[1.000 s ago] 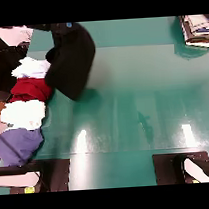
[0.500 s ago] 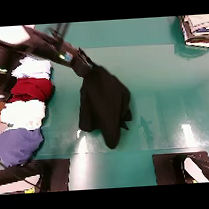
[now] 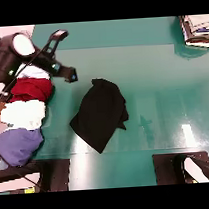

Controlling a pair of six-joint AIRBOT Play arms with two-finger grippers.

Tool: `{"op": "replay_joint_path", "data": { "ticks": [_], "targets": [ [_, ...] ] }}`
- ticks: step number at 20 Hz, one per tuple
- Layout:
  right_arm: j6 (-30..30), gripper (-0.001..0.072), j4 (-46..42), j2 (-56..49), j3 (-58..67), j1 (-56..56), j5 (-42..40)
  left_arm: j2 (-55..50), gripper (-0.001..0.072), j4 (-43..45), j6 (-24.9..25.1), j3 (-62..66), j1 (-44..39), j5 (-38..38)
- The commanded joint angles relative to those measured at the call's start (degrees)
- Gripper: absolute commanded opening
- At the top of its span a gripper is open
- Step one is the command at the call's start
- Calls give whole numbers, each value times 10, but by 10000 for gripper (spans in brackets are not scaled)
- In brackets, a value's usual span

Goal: Fold the shirts.

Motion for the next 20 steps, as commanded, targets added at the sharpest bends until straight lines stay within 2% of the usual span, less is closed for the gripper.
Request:
{"op": "replay_joint_path", "data": {
  "ticks": [1, 4, 6, 10, 14, 16, 17, 20],
  "targets": [
    [0, 13, 1, -21, 0, 16, 28, 68, 663, -35, -17, -155, 32, -13],
    [0, 12, -3, -47, 0, 57, 27, 120, 663, -58, -16, -336, 32, 45],
    [0, 12, -3, -66, 0, 83, 26, 126, 663, -67, -13, -398, 32, 82],
    [0, 13, -3, -93, 0, 121, 23, 124, 662, -181, 45, -459, 32, 157],
    [0, 12, -5, -100, 0, 129, 22, 118, 651, -199, 54, -477, 32, 174],
    [0, 12, -5, -100, 0, 129, 23, 118, 202, -199, 52, -475, 32, 186],
    [0, 13, -12, -100, 0, 129, 24, 118, 32, -199, 52, -468, 32, 186],
    [0, 12, -67, -107, -11, 129, 81, 121, 25, -150, 47, -386, 32, 128]
  ]
}}
